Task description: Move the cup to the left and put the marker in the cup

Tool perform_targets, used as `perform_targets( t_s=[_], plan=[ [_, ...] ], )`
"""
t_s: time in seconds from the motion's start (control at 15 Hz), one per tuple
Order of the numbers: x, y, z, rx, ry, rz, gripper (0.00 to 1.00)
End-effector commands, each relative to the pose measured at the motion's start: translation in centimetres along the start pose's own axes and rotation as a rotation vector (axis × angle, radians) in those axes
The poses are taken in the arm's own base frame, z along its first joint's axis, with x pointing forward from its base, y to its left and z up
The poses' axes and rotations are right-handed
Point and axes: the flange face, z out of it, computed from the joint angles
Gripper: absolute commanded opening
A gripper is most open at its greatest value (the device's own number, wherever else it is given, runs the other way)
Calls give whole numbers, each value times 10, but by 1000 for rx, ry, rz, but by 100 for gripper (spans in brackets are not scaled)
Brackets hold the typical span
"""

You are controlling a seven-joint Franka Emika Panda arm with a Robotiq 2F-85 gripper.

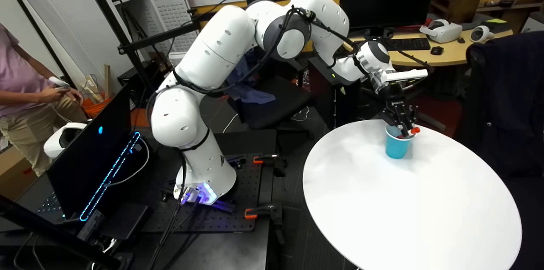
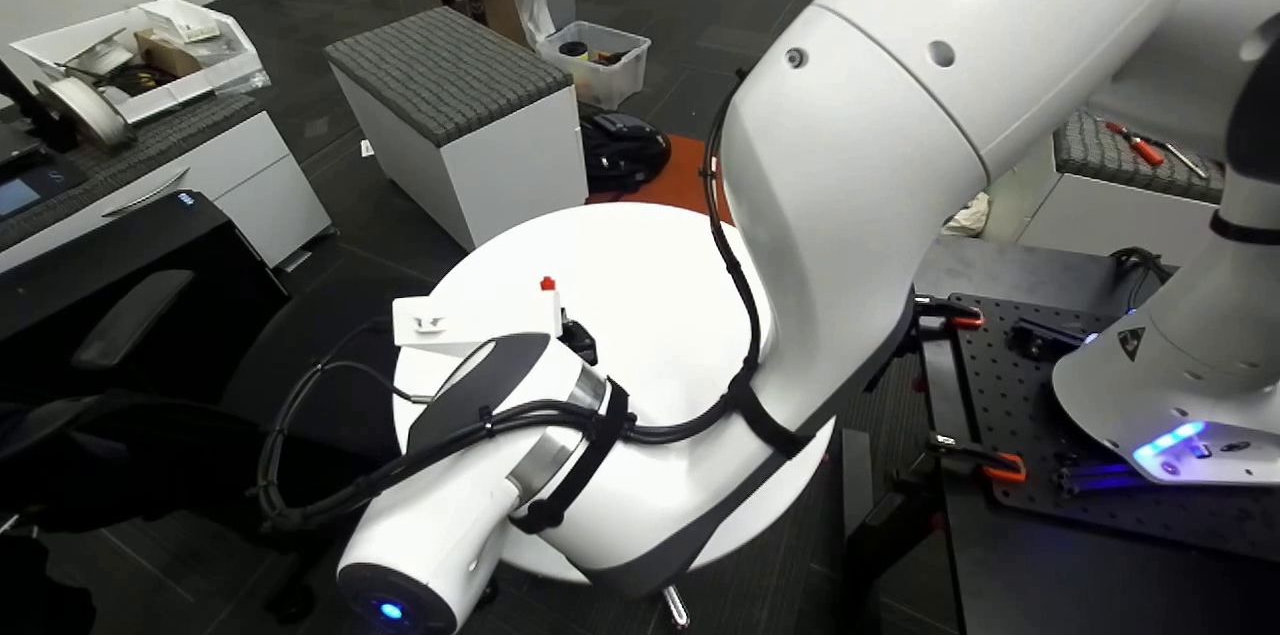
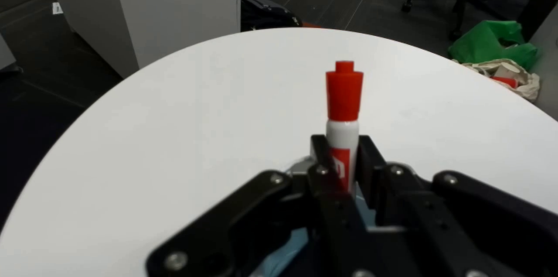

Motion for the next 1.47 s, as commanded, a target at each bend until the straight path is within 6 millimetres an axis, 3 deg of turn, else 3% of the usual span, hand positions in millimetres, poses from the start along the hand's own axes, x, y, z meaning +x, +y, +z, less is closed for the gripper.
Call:
perform_targets(
  t_s=[0.0, 0.07, 0.27, 0.6, 1.0, 1.4],
  plan=[
    [4, 4, -9, 10, -37, -22, 5],
    [6, 3, -11, 10, -39, -21, 44],
    [8, 2, -16, 8, -45, -18, 58],
    [2, 1, -27, -1, -46, 6, 98],
    [-33, -5, -31, 27, -27, 102, 100],
    [-104, -21, -17, 65, 123, 259, 100]
  ],
)
